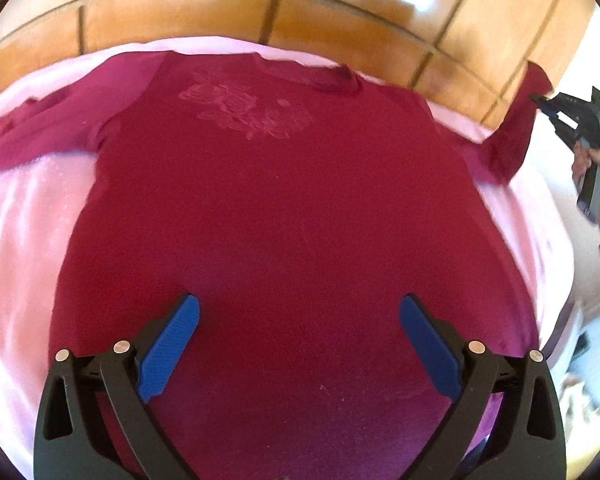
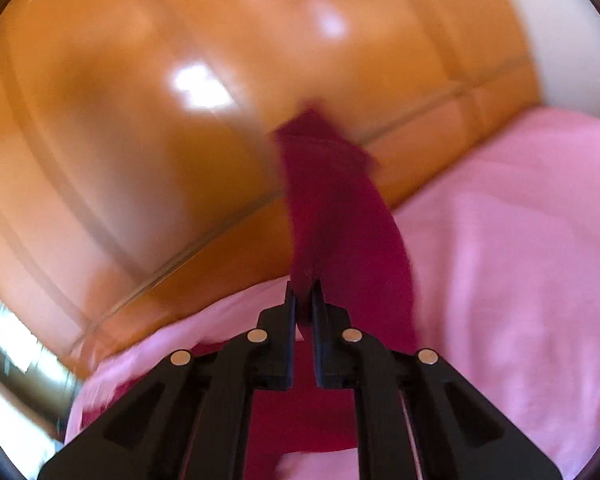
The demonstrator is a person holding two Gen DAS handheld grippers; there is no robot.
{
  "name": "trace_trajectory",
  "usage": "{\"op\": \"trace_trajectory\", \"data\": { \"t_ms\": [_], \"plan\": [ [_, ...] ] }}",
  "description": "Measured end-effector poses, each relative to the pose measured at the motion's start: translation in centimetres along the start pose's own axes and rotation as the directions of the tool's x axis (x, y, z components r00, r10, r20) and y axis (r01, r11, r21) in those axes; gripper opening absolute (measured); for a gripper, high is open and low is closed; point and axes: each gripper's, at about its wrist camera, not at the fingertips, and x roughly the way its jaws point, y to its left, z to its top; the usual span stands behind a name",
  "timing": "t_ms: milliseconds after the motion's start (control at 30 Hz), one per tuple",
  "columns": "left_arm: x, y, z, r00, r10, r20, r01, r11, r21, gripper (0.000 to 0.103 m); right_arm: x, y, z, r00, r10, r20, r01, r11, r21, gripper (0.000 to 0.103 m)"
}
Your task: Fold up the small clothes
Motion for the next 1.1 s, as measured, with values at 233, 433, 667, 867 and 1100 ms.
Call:
{"op": "trace_trajectory", "data": {
  "t_ms": [233,433,667,867,1100],
  "plan": [
    [-2.3,3.2,1.7,0.995,-0.047,0.084,0.061,0.984,-0.169,0.099,10.7,13.8,-8.7,0.958,0.096,-0.271,-0.151,0.970,-0.190,0.006],
    [-3.0,4.1,3.7,0.989,-0.083,0.121,0.105,0.977,-0.185,0.099,18.2,18.1,-15.6,0.899,0.006,-0.437,-0.152,0.941,-0.301,0.013],
    [-1.5,4.6,7.8,0.994,-0.053,0.099,0.073,0.975,-0.208,0.099,14.3,17.0,-17.2,0.917,0.067,-0.393,-0.188,0.942,-0.278,0.068],
    [1.8,4.0,12.4,0.997,-0.046,0.067,0.059,0.977,-0.204,0.080,7.2,10.9,-15.9,0.947,0.071,-0.315,-0.133,0.975,-0.180,0.073],
    [8.8,2.5,17.4,0.998,-0.065,0.008,0.066,0.982,-0.174,0.080,3.1,2.5,-13.6,0.969,-0.019,-0.247,0.012,1.000,-0.028,0.077]
  ]
}}
